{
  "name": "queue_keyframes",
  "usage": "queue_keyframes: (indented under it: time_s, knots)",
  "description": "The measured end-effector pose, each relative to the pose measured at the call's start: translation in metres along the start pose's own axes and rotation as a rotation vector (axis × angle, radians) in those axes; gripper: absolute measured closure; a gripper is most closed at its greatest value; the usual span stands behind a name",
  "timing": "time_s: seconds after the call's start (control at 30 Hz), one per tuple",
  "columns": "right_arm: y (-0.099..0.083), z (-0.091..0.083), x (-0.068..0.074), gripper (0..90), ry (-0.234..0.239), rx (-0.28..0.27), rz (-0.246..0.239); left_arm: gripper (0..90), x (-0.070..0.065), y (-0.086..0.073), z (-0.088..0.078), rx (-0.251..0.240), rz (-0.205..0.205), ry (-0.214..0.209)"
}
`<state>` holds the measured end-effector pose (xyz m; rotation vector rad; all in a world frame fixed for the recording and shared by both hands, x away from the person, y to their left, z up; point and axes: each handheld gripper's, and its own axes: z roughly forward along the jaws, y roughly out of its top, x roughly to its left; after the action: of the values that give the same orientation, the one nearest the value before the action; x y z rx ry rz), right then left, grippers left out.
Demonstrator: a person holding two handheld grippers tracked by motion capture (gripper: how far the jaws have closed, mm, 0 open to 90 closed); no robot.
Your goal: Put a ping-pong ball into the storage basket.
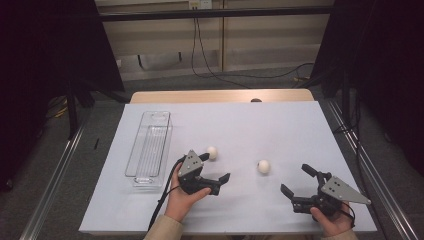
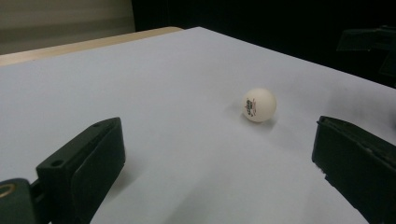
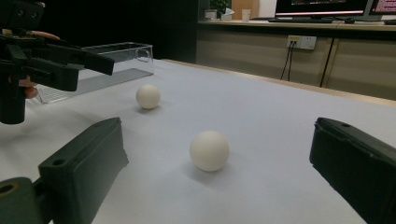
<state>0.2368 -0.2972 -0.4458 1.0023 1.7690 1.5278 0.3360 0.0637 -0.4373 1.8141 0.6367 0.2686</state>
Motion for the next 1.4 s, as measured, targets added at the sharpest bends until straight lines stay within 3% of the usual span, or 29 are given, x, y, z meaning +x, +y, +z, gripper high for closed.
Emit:
queue_keyframes:
  time_s: [0.67,1.4]
  knots:
    - [0.000,0.000,0.000,2.6,-0.001,-0.006,0.007,2.6,-0.003,0.003,0.010,0.014,0.010,-0.010]
    - [0.000,0.000,-0.001,2.5,-0.005,-0.012,0.006,2.8,-0.009,0.005,0.023,0.062,0.023,-0.032]
